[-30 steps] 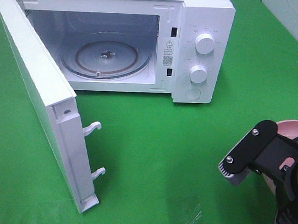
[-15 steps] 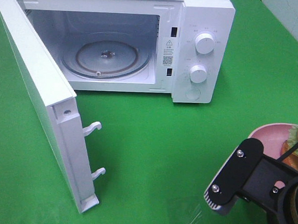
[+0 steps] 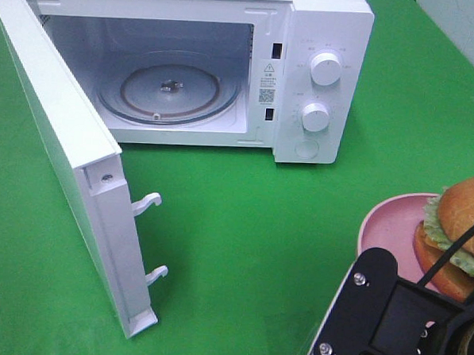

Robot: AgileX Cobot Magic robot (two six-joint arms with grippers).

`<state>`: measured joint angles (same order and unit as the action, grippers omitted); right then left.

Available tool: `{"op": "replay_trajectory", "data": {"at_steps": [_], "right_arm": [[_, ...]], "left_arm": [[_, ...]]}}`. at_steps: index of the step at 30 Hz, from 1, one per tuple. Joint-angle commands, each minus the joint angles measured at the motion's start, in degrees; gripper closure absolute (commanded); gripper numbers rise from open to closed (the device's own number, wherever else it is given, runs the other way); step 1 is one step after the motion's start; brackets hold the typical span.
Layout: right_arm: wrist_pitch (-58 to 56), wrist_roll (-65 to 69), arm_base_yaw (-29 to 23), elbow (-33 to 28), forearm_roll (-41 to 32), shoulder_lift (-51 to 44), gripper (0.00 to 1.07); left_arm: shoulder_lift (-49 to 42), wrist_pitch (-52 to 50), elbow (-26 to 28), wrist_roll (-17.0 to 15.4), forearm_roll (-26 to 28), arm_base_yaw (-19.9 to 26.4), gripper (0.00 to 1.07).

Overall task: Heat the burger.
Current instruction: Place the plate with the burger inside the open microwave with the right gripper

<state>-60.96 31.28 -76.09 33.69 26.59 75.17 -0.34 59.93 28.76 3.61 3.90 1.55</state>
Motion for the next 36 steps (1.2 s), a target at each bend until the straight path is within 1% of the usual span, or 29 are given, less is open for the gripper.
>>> {"op": "replay_trajectory", "data": {"at_steps": [1, 8, 11, 18, 36], "right_arm": [[-2.1, -1.5, -1.0, -0.2, 3.7, -0.5, 1.07], [-1.7, -8.3, -1.4, -0.2, 5.4, -0.5, 1.07], [-1.5, -10.0, -1.4, -0.2, 7.3, -0.5, 1.07], [-1.0, -11.7, -1.4, -0.2, 8.5, -0.5, 1.07], [6.1, -25.6, -1.4, -0.2, 12.8, -0.5, 1.07]], "left_arm": [[-1.1, -0.4, -0.1, -0.3, 0.2, -0.3, 0.07], [-1.1, -0.4, -0.1, -0.3, 0.2, -0.3, 0.07], [-1.1, -0.4, -0.1, -0.3, 0.2, -0.3, 0.07], [-1.1, -0.4, -0.1, -0.3, 0.2, -0.3, 0.07], [-1.1, -0.4, -0.1, -0.3, 0.2, -0.3, 0.07]]}}
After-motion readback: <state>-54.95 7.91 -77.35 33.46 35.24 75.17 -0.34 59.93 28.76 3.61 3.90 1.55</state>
